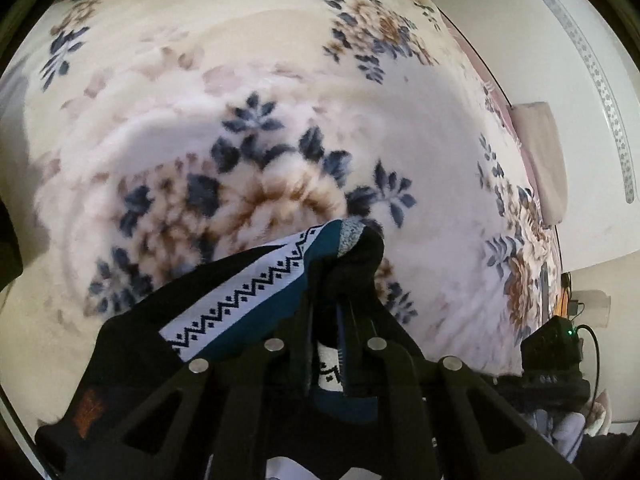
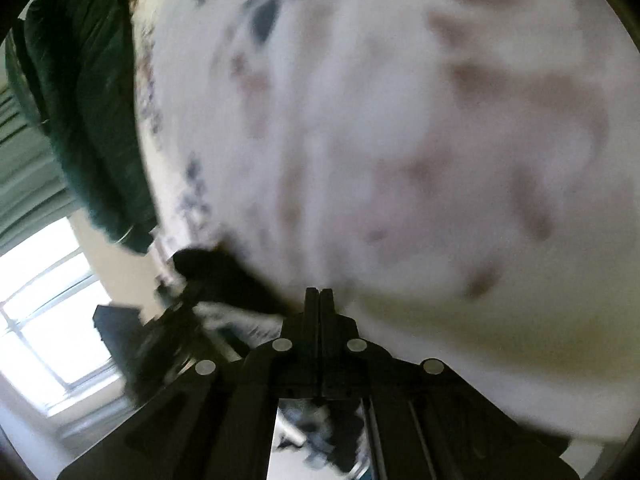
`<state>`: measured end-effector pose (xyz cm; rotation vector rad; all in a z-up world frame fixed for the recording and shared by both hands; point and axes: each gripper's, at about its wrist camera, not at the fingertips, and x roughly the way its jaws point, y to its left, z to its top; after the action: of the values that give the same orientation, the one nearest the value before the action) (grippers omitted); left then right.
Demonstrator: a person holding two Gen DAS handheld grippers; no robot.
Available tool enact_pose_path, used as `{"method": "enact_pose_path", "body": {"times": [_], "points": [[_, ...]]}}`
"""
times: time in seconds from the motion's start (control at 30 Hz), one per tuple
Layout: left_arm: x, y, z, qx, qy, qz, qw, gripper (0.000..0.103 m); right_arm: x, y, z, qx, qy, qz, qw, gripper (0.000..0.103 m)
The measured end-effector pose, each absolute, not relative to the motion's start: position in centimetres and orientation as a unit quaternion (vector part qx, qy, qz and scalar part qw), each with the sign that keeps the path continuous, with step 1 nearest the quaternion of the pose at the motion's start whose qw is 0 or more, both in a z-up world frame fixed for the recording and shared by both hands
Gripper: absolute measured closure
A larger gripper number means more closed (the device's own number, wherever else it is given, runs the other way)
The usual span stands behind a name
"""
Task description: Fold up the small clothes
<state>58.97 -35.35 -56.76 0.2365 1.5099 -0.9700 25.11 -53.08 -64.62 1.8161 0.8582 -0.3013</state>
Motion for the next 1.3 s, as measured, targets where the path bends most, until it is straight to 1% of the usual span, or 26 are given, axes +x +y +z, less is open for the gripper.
{"method": "enact_pose_path", "body": {"times": [0.03,0.07,0.1,0.13,0.17,0.2,0.27,0.3,0.33,0.37,0.53,0.63,0.67,0.7,0.73,0.77,0.83,0.9,0.97,1.0,1.03,1.07,1.1,1.13,1.17,1.3], "points": [[59.0,-35.5,-56.8,0.105,0.656,-0.421,0.618,0.095,25.2,-52.9,-64.5,0.762,0.363,-0.115,0.523,0.100],[58.9,-35.7,-56.8,0.105,0.656,-0.421,0.617,0.095,25.5,-52.4,-64.3,0.765,0.369,-0.095,0.520,0.093],[58.8,-35.8,-56.9,0.105,0.657,-0.421,0.616,0.095,25.7,-51.9,-64.0,0.762,0.376,-0.080,0.520,0.080],[58.7,-35.9,-57.0,0.106,0.657,-0.421,0.616,0.095,26.0,-51.2,-63.8,0.759,0.382,-0.071,0.523,0.071],[58.7,-35.9,-57.1,0.107,0.658,-0.422,0.614,0.095,26.1,-50.9,-63.8,0.755,0.388,-0.067,0.524,0.055],[58.6,-36.0,-57.1,0.107,0.659,-0.421,0.614,0.095,26.3,-50.4,-64.0,0.749,0.397,-0.068,0.526,0.052],[58.7,-36.0,-57.2,0.107,0.660,-0.420,0.613,0.095,26.9,-49.6,-64.8,0.746,0.404,-0.073,0.524,0.052],[58.7,-36.0,-57.3,0.108,0.660,-0.419,0.614,0.095,27.3,-49.3,-65.3,0.747,0.402,-0.074,0.524,0.066],[58.7,-36.0,-57.3,0.107,0.661,-0.418,0.614,0.095,27.7,-49.1,-65.4,0.747,0.393,-0.078,0.530,0.090],[58.9,-35.9,-57.5,0.104,0.663,-0.415,0.615,0.095,27.8,-49.2,-65.2,0.740,0.388,-0.092,0.542,0.097],[59.5,-35.3,-58.2,0.078,0.679,-0.407,0.606,0.095,27.8,-49.5,-63.8,0.698,0.408,-0.139,0.573,0.098],[59.3,-34.5,-57.5,0.054,0.692,-0.415,0.588,0.089,28.5,-49.4,-63.9,0.694,0.415,-0.126,0.575,0.096],[59.1,-33.9,-56.8,0.058,0.687,-0.413,0.595,0.085,28.5,-49.6,-63.9,0.695,0.416,-0.123,0.573,0.093],[58.9,-33.1,-55.8,0.064,0.676,-0.416,0.605,0.077,28.5,-49.7,-63.7,0.701,0.416,-0.117,0.568,0.088],[58.6,-32.4,-55.2,0.072,0.667,-0.417,0.613,0.073,28.6,-49.7,-63.7,0.706,0.415,-0.110,0.563,0.084],[58.2,-31.5,-54.6,0.091,0.654,-0.415,0.626,0.067,28.5,-49.4,-63.5,0.713,0.416,-0.096,0.556,0.070],[57.4,-30.4,-55.0,0.114,0.650,-0.417,0.625,0.065,28.4,-48.7,-63.3,0.717,0.417,-0.084,0.552,0.061],[56.8,-30.0,-56.5,0.145,0.659,-0.411,0.613,0.065,28.5,-47.5,-63.3,0.716,0.428,-0.070,0.547,0.061],[56.1,-29.8,-58.2,0.182,0.664,-0.399,0.605,0.067,28.9,-46.4,-63.9,0.716,0.438,-0.065,0.540,0.061],[55.6,-29.8,-58.9,0.197,0.662,-0.398,0.603,0.071,29.0,-46.0,-64.3,0.717,0.440,-0.066,0.537,0.061],[55.4,-29.8,-59.1,0.206,0.654,-0.398,0.610,0.080,29.2,-45.6,-64.7,0.721,0.440,-0.065,0.532,0.061],[55.2,-29.8,-59.1,0.207,0.646,-0.401,0.616,0.099,29.4,-45.3,-64.9,0.723,0.437,-0.067,0.531,0.061],[55.2,-29.8,-59.0,0.204,0.643,-0.399,0.621,0.098,29.6,-45.2,-65.0,0.723,0.433,-0.067,0.534,0.065],[55.3,-29.6,-58.7,0.199,0.638,-0.399,0.628,0.099,29.7,-45.0,-64.9,0.721,0.428,-0.073,0.540,0.074],[55.4,-29.4,-58.5,0.192,0.634,-0.399,0.634,0.099,30.1,-44.7,-64.8,0.717,0.428,-0.075,0.545,0.098],[56.4,-27.8,-58.3,0.153,0.640,-0.395,0.640,0.099,30.0,-44.2,-63.9,0.682,0.447,-0.113,0.567,0.098]]}}
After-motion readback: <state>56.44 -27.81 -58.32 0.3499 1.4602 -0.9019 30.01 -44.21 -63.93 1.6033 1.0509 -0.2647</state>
